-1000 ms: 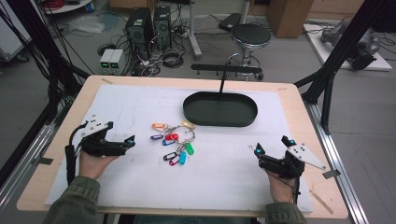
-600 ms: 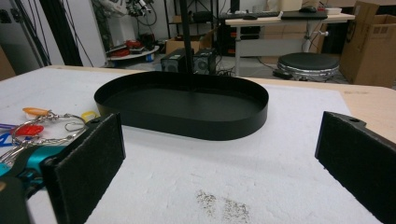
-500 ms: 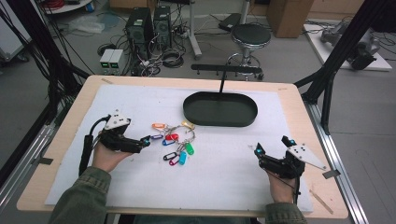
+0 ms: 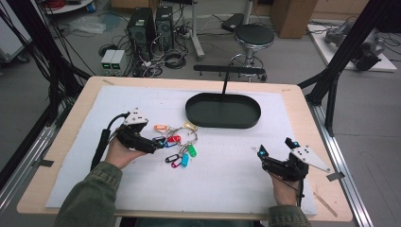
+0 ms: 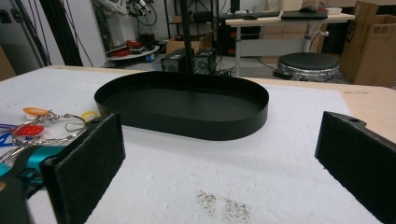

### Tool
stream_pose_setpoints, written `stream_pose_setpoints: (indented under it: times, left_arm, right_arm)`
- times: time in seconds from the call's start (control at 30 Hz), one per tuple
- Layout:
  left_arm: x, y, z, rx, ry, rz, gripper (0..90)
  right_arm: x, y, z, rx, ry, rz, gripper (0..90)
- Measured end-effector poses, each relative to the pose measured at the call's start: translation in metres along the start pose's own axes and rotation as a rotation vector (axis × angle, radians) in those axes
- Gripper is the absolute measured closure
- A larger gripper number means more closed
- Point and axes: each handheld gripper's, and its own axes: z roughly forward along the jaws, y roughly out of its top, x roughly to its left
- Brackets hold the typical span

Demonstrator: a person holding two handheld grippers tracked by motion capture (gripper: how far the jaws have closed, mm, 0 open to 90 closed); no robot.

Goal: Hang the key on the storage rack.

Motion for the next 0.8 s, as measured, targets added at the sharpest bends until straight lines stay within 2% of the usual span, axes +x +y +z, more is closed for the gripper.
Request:
stream_pose_setpoints:
  times: [0.17,0.23,0.37,0.47,0.8]
  left_arm:
    - [-0.004,0.003,0.014,0.032,-0.020,0.000,1.7]
    - [-0.008,0.005,0.019,0.038,-0.044,-0.004,1.7]
    - [-0.015,0.013,0.031,0.060,-0.076,0.030,2.1]
    - [-0.018,0.017,0.039,0.074,-0.097,0.036,2.1]
    - [-0.025,0.014,0.062,0.151,-0.148,0.058,3.7]
  right_arm:
    - [-0.001,0.000,0.000,-0.001,0.000,-0.003,0.5]
    - [-0.001,0.000,0.000,-0.003,-0.005,0.001,0.5]
    - [-0.001,0.000,-0.001,-0.004,-0.004,0.005,0.4]
    - [-0.001,0.000,0.000,-0.005,-0.002,-0.001,0.5]
    - [-0.001,0.000,-0.001,-0.006,0.003,0.005,0.5]
